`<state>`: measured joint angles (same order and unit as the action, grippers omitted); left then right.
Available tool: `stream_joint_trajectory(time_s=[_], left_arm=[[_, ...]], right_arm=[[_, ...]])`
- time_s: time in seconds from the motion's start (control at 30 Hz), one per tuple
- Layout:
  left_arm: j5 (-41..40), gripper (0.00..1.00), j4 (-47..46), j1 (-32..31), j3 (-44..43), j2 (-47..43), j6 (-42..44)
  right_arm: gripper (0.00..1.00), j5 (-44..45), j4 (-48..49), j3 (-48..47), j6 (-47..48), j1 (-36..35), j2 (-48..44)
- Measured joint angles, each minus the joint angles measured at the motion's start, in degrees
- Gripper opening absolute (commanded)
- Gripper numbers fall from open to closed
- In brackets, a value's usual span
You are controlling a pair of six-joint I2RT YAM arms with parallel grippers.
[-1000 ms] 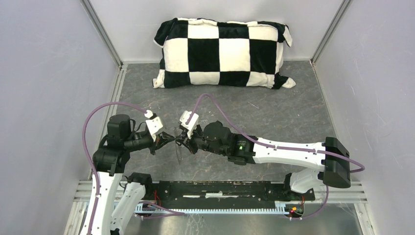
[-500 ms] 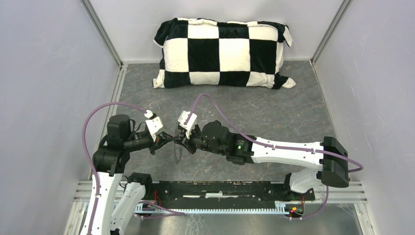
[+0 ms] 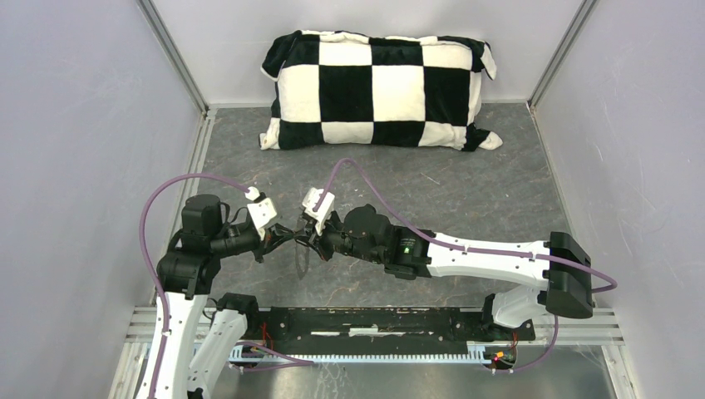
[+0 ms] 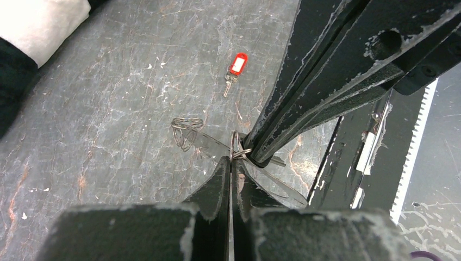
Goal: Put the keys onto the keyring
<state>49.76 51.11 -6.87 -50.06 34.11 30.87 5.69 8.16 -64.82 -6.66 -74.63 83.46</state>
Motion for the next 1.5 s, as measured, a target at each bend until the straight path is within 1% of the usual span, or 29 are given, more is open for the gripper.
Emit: stream_joint_trajectory(time_s=[0.27,0.57,1.0,1.27,1.5], left_arm=[[-0.2,0.02,0.0,0.0,-0.5,-0.1,0.0],[0.3,0.02,0.4,0.0,-0.6,-0.8,1.5],[1.5,0.02,0.7,0.0,-0.6,-1.9,4.6],[2.7,0.02,0.4,0.0,-0.9,-2.6,4.6],[4.7,0.02,-2.2,0.0,-0.9,-3.8,4.3]], right_arm=[[0.0,1.5,0.9,0.2,-0.9,0.0,-0.2],[0.0,2.6,3.2,2.9,-3.1,0.3,-2.2],[0.0,1.9,5.2,4.8,-7.1,1.9,-3.9],[0.0,1.6,6.0,7.4,-8.7,2.8,-5.2],[0.0,0.8,7.7,8.8,-10.0,3.0,-7.2]])
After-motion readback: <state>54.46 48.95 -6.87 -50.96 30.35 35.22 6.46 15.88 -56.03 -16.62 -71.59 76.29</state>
